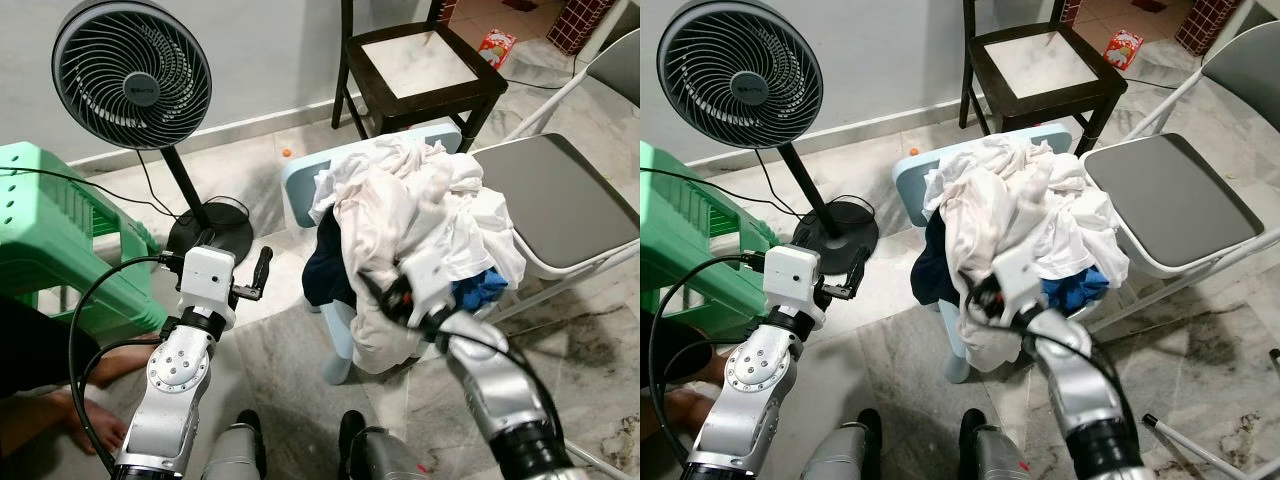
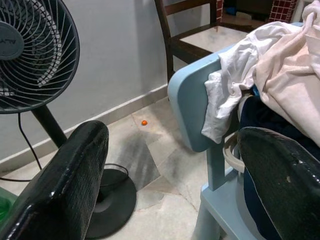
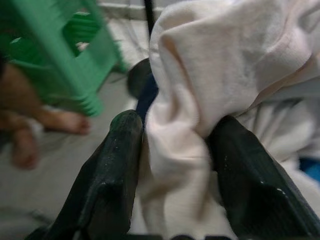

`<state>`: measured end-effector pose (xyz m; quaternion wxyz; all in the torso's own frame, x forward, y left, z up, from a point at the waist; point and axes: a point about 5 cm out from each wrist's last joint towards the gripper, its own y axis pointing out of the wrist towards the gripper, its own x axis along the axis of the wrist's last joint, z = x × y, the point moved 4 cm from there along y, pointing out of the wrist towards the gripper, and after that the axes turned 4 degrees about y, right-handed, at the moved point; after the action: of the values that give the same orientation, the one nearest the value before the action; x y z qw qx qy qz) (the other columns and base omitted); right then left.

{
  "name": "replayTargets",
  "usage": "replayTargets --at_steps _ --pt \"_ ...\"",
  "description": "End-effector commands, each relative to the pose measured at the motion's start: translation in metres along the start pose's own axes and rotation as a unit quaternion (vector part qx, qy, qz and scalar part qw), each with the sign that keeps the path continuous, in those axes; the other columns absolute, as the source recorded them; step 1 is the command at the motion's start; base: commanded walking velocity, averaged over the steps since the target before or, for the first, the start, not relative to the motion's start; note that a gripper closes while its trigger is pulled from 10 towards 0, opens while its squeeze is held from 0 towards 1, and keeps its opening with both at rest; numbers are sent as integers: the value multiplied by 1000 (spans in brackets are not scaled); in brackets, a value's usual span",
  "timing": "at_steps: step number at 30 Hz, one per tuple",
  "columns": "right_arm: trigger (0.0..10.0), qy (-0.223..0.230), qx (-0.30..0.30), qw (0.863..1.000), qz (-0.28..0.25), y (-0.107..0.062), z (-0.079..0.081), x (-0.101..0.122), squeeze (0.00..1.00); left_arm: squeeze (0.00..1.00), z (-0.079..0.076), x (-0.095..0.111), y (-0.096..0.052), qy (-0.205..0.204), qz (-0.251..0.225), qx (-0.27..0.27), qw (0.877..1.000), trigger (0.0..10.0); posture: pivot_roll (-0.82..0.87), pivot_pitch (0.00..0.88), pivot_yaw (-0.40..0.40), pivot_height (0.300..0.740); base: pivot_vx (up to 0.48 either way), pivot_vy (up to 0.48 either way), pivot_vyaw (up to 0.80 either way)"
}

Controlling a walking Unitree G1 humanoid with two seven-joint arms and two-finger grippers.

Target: Hang hanger

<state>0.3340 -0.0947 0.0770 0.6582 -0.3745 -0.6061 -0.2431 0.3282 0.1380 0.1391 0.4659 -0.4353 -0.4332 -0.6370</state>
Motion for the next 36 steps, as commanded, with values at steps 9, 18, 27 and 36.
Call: replayTargets --at_steps 9,18,27,36 --pt "4627 18 15 1000 -13 -6 0 7 0 0 -5 -5 -1 2 8 -2 1000 10000 227 317 -35 740 0 0 0" --pt "10000 28 12 999 -21 -4 3 11 0 0 -7 -5 -1 1 9 -4 1000 10000 229 319 -36 740 0 0 0" --pt "10000 84 43 991 -100 -9 13 38 1000 0 -8 -5 -1 -2 7 -7 1000 10000 224 322 -38 740 0 0 0" --pt "10000 90 -56 984 -141 -10 -21 54 1000 0 -10 -5 0 -3 7 -9 1000 10000 221 320 -37 740 0 0 0"
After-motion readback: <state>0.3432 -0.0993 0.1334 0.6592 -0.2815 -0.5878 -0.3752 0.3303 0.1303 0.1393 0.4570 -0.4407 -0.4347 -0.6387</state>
